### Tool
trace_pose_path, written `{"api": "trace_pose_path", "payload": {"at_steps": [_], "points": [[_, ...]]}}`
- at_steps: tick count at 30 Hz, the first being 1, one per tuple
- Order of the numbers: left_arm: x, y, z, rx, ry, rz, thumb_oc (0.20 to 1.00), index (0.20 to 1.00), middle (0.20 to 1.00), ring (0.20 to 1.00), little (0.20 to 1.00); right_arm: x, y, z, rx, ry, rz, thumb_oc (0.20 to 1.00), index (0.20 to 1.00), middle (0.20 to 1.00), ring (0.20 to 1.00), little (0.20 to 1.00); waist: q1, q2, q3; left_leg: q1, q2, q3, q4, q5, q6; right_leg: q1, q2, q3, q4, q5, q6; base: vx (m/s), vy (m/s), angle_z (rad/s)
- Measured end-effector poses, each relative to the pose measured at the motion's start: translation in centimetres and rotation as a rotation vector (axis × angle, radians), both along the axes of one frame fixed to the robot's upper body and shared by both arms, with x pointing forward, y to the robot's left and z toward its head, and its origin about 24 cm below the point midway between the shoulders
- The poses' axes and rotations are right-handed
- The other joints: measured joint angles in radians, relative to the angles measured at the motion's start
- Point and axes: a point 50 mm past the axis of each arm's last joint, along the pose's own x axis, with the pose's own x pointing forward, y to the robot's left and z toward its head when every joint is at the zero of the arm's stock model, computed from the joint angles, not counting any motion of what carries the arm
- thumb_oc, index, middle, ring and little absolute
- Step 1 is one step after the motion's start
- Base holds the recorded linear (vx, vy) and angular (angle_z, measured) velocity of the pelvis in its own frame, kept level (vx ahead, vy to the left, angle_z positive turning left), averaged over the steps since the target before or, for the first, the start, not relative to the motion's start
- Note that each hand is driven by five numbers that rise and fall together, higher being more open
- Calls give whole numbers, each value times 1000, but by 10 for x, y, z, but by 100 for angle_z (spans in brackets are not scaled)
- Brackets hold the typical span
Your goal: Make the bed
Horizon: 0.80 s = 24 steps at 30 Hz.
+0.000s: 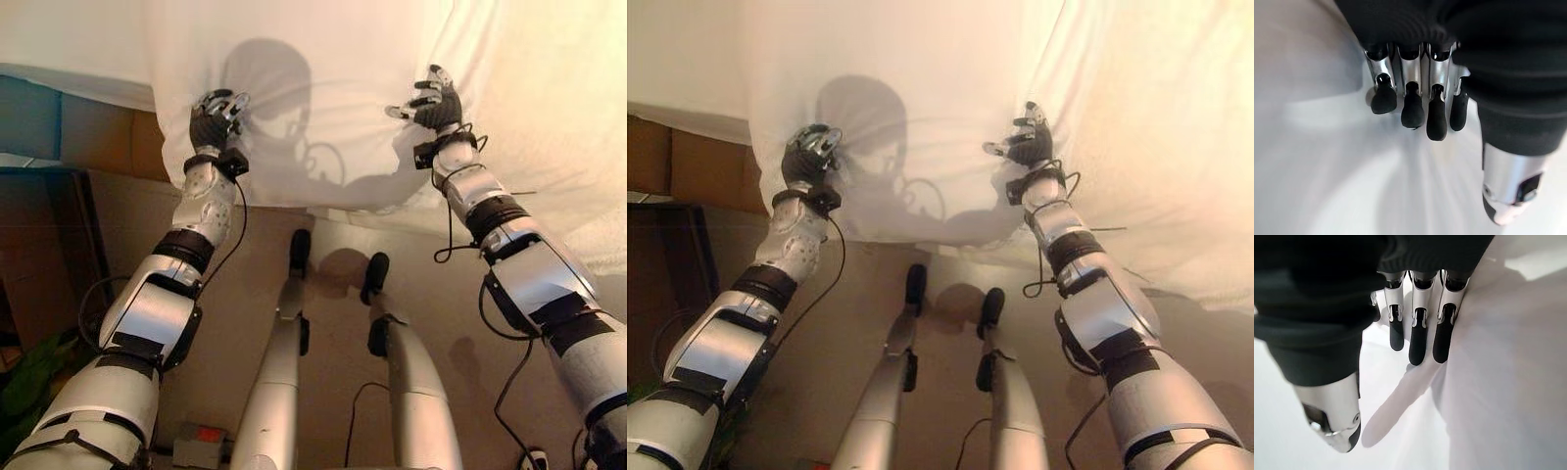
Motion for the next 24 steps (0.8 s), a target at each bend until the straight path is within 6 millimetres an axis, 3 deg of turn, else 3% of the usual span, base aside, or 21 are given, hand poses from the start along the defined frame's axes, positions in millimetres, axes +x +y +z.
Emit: {"api": "trace_pose_path", "payload": {"at_steps": [4,7,12,17,19,21,23,24], "points": [[-4,18,-24,-43,75,64,1000,1000,1000,1000,1000,-1,-8,-11,46,24,-6,1000,1000,1000,1000,1000,-5,-6,-4,11,-7,1,-3,2,3,0,-5,18,20,-10,6,-17,10,3],[-13,42,-54,-80,165,159,1000,1000,1000,1000,1000,-4,-15,-25,105,42,-16,1000,1000,1000,1000,1000,-21,-18,-11,15,-11,2,-3,3,5,1,-10,19,25,-11,7,-36,-1,1],[-32,70,-101,-97,315,270,1000,1000,1000,1000,1000,-12,-31,-64,153,123,-58,1000,1000,1000,1000,1000,-23,-43,-17,41,-13,8,-4,3,5,23,-10,30,25,-12,10,-31,-17,-1],[-45,83,-125,-126,387,321,1000,1000,1000,1000,1000,-29,-56,-120,176,289,-141,1000,1000,1000,1000,1000,-24,-62,-17,54,-14,20,-5,5,8,27,-9,54,28,-14,16,-43,2,-3],[-48,87,-131,-137,407,336,1000,1000,1000,1000,1000,-43,-73,-157,177,469,-232,1000,1000,1000,1000,1000,-23,-68,-14,63,-15,30,-6,5,9,31,-8,64,27,-12,18,-37,5,-10],[-53,92,-137,-152,423,354,1000,1000,1000,1000,1000,-84,-100,-218,173,723,-360,1000,1000,1000,1000,1000,-23,-67,-10,63,-13,37,-8,5,9,33,-4,71,19,-2,19,-44,-20,-10],[-58,99,-143,-173,440,380,1000,1000,1000,1000,1000,-115,-112,-252,170,859,-419,1000,1000,1000,1000,1000,-31,-64,18,78,-11,40,-7,7,11,50,3,71,15,6,19,-56,-45,-8],[-59,100,-144,-180,440,382,1000,1000,1000,1000,1000,-123,-115,-259,169,894,-436,1000,1000,1000,1000,1000,-37,-61,34,90,-10,41,-7,7,11,64,4,70,11,8,18,-33,-40,-6]]}}
